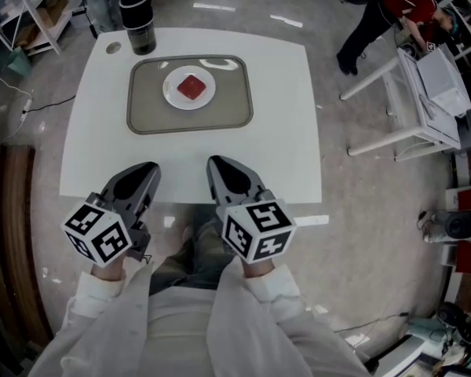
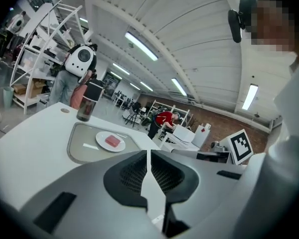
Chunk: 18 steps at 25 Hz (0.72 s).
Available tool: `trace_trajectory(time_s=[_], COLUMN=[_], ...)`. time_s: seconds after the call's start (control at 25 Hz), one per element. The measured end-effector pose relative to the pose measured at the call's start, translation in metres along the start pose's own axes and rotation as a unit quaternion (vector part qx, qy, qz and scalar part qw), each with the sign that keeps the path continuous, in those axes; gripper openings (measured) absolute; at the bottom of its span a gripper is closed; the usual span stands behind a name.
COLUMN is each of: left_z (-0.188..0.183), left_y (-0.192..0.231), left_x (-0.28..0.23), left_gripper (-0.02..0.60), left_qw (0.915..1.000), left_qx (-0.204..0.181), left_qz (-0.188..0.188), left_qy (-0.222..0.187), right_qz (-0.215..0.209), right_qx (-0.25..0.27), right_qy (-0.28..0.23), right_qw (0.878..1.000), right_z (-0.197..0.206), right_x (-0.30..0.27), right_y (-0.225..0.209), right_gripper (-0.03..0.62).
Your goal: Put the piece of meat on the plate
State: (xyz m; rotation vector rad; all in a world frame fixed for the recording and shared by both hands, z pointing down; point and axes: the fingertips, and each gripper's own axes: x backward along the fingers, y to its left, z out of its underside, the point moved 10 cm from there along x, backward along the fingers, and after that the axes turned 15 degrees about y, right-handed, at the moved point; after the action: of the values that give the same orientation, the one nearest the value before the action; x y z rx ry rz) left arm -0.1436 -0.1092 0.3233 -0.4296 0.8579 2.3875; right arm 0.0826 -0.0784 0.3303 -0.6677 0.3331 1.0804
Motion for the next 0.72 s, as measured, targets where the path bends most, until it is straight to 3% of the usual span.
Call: trace_trajectory(time_s=[0.2, 0.44, 0.72], left_z=[0.021, 0.03, 0.04], left_y=[-0.016, -0.034, -0.053], left_x=[0.004, 0.006, -0.009], left_gripper=[0.02, 0.018, 0.018], left_qw=[0.9996, 0.9992, 0.9974], left_qx=[0.006, -0.013, 0.048], left_qz=[0.026, 0.015, 0.04], left_qy=[0.011, 0.036, 0.036], right_qz=[-0.004, -0.005, -0.019], right_qx=[-0.001, 0.012, 0.042], right_qy=[0.014, 0.024, 0.022], right_qw=[1.0, 1.0, 0.999], right_z=[0.023, 0.029, 0.019], right_x=[0.016, 0.031, 0.05], right_y=[0.007, 0.014, 0.016], right_gripper=[0.021, 0.021, 0.021])
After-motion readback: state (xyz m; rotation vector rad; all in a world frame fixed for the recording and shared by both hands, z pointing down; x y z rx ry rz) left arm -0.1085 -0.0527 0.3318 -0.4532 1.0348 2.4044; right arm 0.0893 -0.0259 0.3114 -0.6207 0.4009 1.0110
